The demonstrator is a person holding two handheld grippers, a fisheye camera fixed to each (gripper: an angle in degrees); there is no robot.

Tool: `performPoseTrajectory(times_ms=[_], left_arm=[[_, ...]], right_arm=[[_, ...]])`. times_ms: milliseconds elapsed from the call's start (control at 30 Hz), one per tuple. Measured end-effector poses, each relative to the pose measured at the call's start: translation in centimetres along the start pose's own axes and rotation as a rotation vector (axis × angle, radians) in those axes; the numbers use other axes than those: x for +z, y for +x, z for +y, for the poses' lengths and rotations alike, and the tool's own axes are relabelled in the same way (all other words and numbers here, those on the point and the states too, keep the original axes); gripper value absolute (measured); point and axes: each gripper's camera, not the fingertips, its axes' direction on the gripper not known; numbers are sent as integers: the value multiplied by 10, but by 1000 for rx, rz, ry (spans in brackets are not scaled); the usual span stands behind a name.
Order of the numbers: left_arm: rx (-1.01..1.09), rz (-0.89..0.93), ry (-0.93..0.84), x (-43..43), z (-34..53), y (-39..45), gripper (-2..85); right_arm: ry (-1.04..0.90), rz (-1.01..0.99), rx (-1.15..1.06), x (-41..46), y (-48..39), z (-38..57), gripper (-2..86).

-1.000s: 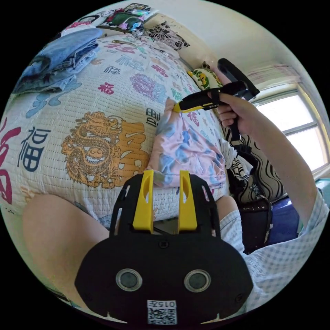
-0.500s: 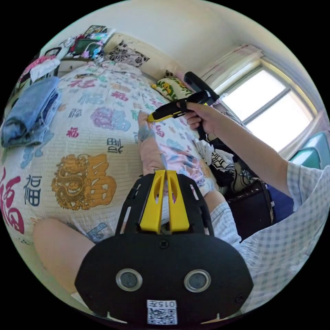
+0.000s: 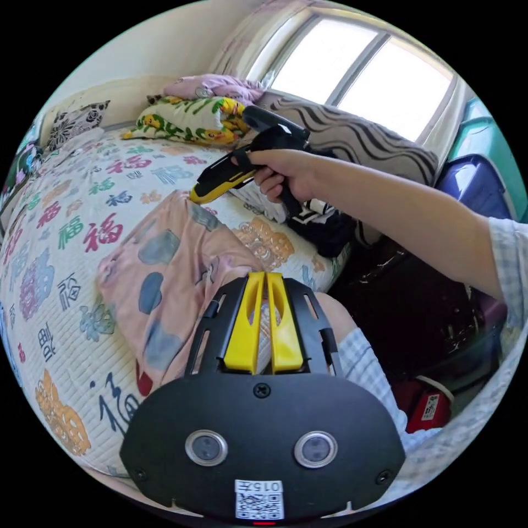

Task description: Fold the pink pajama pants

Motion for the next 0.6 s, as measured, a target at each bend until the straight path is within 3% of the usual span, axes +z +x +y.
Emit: performPoseTrajectory(times_ms=[133, 233, 333, 433, 600], left_arm=[[25, 19, -116, 67, -22, 11, -5], [83, 147, -180, 92, -35, 15, 8], [36, 210, -41, 70, -48, 0, 70], [-29, 120, 41, 51, -77, -37, 84], [-82, 43, -212, 113, -149, -89, 107]], right_arm=[[41, 34, 92, -36, 27, 25, 41], [104, 100, 85, -75, 17, 55, 70], [151, 91, 53, -109, -5, 98, 90], [156, 78, 48, -123, -29, 140, 105], [156, 79, 92, -123, -57, 170, 110]])
